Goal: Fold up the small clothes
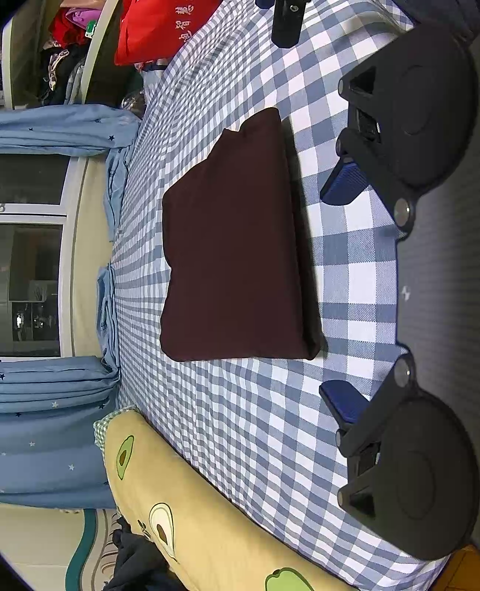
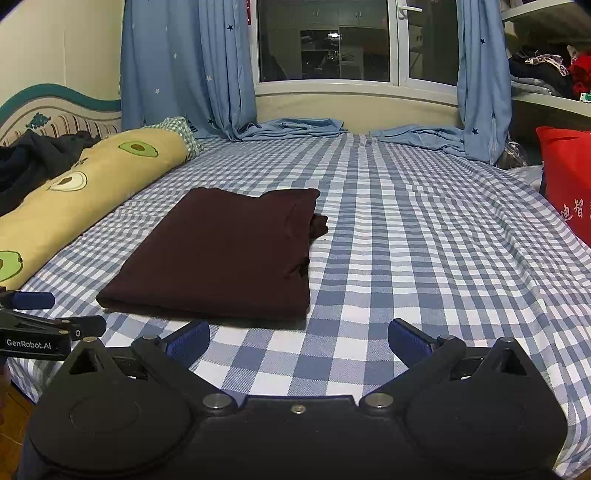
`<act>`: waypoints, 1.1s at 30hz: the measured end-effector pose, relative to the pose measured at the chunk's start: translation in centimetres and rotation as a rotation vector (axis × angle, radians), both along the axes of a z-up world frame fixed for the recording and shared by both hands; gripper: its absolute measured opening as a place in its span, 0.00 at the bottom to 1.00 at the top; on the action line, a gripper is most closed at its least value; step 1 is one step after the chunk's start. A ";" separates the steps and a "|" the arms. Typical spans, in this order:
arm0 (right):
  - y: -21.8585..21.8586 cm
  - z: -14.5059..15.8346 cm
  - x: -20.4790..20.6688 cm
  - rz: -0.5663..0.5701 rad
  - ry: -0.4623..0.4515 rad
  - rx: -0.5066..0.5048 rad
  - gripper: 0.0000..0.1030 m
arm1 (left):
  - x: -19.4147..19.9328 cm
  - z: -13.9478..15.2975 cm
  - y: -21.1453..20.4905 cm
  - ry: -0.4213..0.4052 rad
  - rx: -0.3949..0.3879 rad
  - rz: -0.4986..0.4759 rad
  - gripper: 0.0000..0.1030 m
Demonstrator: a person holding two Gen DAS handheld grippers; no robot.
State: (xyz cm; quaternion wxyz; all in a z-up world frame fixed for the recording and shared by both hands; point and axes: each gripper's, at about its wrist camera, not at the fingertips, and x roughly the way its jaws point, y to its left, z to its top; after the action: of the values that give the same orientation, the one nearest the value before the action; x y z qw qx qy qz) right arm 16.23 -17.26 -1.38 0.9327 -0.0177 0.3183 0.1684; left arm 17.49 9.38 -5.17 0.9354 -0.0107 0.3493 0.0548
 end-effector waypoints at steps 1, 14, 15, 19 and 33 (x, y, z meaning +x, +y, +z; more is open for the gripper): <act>0.0 0.0 0.1 0.000 -0.001 0.000 0.99 | 0.0 0.0 0.0 -0.002 0.003 0.000 0.99; 0.2 0.0 0.1 0.004 0.000 0.001 0.99 | 0.1 0.3 -0.2 -0.008 0.000 -0.003 0.99; 0.2 0.0 0.1 0.004 0.000 0.000 0.99 | 0.1 0.3 -0.2 -0.007 -0.004 -0.002 0.99; 0.1 -0.1 0.1 0.004 0.005 0.001 0.99 | 0.2 0.4 -0.2 -0.011 -0.011 0.000 0.99; 0.1 -0.1 0.1 0.005 0.006 0.001 0.99 | 0.2 0.4 -0.2 -0.012 -0.009 0.009 0.99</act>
State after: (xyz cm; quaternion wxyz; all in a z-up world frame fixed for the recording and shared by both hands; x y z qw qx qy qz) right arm 16.35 -17.18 -1.51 0.9313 -0.0175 0.3212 0.1708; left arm 17.72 9.20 -4.75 0.9371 -0.0166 0.3440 0.0572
